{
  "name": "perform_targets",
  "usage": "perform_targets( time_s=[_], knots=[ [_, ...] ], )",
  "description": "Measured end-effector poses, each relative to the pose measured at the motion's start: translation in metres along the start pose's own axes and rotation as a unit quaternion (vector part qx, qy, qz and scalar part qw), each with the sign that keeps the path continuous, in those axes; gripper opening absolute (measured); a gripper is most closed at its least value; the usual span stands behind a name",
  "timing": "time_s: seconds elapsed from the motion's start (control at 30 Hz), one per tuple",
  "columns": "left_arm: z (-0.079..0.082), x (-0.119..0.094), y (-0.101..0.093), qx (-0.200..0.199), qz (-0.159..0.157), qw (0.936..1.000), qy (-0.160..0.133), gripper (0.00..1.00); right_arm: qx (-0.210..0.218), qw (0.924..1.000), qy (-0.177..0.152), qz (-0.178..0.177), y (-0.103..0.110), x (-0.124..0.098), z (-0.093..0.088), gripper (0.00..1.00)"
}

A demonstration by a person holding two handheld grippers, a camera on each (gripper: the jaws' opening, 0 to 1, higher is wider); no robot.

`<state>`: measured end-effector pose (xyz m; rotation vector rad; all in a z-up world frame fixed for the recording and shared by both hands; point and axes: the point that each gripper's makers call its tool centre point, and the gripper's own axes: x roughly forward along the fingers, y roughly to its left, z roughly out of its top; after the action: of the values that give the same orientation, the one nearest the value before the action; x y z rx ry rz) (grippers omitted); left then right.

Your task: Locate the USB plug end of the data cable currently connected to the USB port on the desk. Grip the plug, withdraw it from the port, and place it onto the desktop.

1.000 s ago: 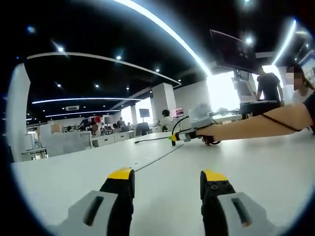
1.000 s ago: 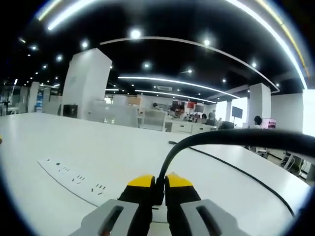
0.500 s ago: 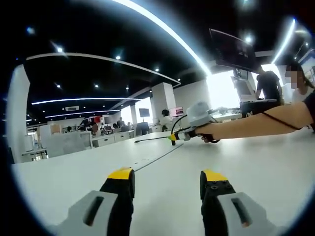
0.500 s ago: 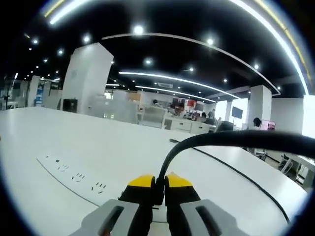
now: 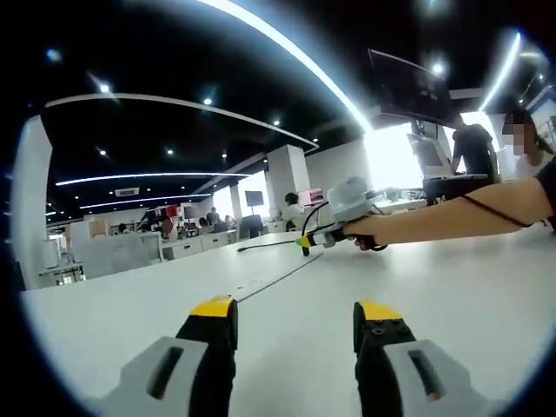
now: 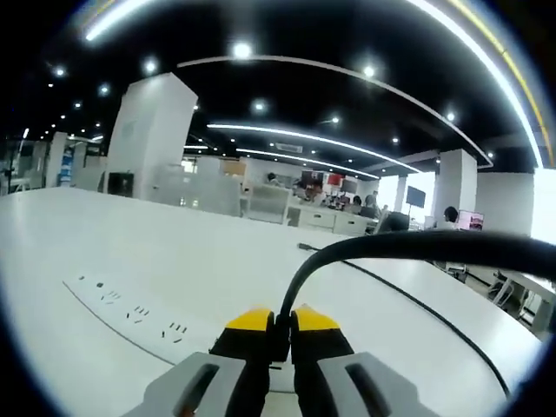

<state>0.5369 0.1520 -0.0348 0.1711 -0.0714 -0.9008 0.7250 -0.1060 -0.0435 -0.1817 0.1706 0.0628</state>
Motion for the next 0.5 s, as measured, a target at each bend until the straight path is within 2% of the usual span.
perform_targets(
  time_s=[0.17, 0.23, 0.33, 0.43, 0.5],
  knots=[
    [-0.0001, 0.0001, 0.0002, 0.000, 0.000, 1.0000, 0.000, 0.54, 0.052, 0.9985, -0.009, 0.017, -0.0027, -0.0012, -0.0006, 0.10],
    [-0.0001, 0.0003, 0.0003, 0.000, 0.000, 1.0000, 0.000, 0.54, 0.051, 0.9986, -0.008, 0.014, -0.0038, 0.0010, -0.0001, 0.10],
    [-0.0003, 0.0005, 0.0000, 0.001, 0.000, 1.0000, 0.000, 0.54, 0.024, 0.9997, 0.002, 0.004, -0.0006, 0.0008, 0.0007, 0.10],
    [-0.0005, 0.0005, -0.0005, 0.001, 0.000, 1.0000, 0.001, 0.54, -0.040, 0.9991, 0.015, -0.005, 0.0003, 0.0033, 0.0018, 0.10],
    [-0.0007, 0.0005, -0.0007, 0.002, -0.001, 1.0000, 0.001, 0.54, -0.041, 0.9990, 0.017, -0.003, 0.0002, 0.0047, 0.0025, 0.10]
  ],
)
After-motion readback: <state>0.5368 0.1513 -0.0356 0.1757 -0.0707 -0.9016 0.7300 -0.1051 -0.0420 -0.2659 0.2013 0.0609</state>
